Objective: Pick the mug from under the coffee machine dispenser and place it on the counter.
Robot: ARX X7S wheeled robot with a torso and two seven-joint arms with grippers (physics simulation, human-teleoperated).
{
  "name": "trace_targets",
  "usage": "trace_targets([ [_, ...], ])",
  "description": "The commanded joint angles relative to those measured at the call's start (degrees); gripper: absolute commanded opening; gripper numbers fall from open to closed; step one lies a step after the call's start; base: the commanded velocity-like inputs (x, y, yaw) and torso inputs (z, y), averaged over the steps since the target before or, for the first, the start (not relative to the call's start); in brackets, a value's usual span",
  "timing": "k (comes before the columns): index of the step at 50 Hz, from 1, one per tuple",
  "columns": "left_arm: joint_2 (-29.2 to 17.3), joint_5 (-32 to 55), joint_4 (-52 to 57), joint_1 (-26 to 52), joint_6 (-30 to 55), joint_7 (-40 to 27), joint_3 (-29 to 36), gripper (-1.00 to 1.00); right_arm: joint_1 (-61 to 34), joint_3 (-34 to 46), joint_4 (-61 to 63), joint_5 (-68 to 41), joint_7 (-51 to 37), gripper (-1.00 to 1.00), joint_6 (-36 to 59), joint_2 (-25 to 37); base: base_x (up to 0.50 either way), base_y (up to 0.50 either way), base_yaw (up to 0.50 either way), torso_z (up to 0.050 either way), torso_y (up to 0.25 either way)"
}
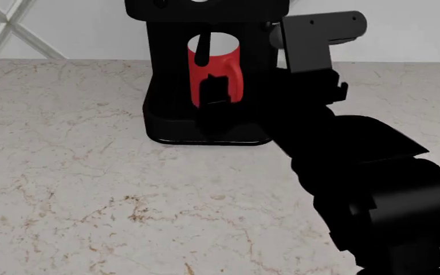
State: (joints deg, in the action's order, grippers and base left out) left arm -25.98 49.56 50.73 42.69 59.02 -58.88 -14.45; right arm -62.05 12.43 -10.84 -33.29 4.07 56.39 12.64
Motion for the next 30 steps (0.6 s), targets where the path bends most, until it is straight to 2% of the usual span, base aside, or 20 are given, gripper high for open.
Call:
trace_targets([
  [1, -0.15, 0.15, -0.22, -0.09, -0.45, -0.22, 0.06, 1.00, -2.64, 2.21, -8.99, 2.43, 2.89, 1.00, -5.31, -0.86, 0.00, 0.00, 0.00, 0.000, 0.000],
  [14, -0.30, 0.51, -0.12, -0.37, -0.86, -0.63, -0.16, 1.00, -4.27, 3.25, -16.17, 3.57, 4.47, 1.00, -8.34, -1.80, 0.00, 0.00, 0.00, 0.000, 0.000],
  [30, -0.57, 1.06, -0.21, -0.34, -1.15, -1.04, -0.20, 1.00, -8.96, 6.11, -30.74, 6.87, 8.15, 1.00, -15.65, -4.13, 0.00, 0.00, 0.00, 0.000, 0.000],
])
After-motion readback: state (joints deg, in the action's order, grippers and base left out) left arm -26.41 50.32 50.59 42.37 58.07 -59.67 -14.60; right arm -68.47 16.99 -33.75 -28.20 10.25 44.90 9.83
